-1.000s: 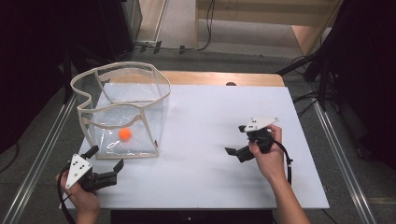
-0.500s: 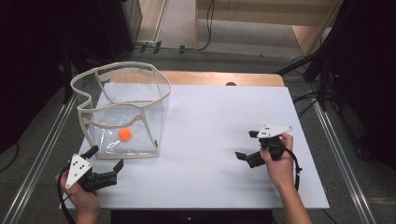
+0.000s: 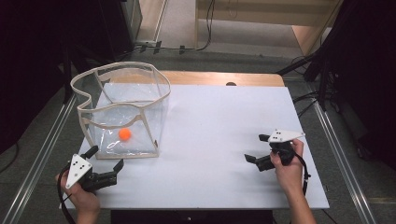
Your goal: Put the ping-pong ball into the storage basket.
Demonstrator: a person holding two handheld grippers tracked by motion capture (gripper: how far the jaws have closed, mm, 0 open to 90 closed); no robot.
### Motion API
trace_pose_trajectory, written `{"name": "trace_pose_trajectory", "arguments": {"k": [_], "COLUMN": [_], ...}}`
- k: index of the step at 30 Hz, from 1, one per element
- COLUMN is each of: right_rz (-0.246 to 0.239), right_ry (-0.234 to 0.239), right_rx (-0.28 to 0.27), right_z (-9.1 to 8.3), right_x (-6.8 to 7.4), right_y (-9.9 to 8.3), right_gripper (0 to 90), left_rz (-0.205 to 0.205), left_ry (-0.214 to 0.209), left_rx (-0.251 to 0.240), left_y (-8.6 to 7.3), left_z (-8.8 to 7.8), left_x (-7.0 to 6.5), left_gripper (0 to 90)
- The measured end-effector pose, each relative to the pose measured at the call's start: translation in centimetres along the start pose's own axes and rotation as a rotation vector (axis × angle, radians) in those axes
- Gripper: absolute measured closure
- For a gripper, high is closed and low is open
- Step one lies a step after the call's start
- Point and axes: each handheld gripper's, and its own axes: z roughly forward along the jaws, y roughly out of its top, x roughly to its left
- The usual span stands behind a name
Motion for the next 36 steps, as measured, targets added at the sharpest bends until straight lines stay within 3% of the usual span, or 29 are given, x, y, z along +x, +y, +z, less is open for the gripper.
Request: {"name": "trace_pose_trajectory", "arguments": {"k": [36], "right_rz": [0.06], "right_ry": [-0.076], "right_rx": [-0.034], "right_z": [-3.1], "right_x": [-1.9], "right_y": [-3.6], "right_gripper": [0.0], "left_rz": [0.001], "left_ry": [-0.001], "left_rx": [-0.003], "left_y": [0.0], "left_z": [0.0], "left_x": [0.0], "left_gripper": [0.0]}}
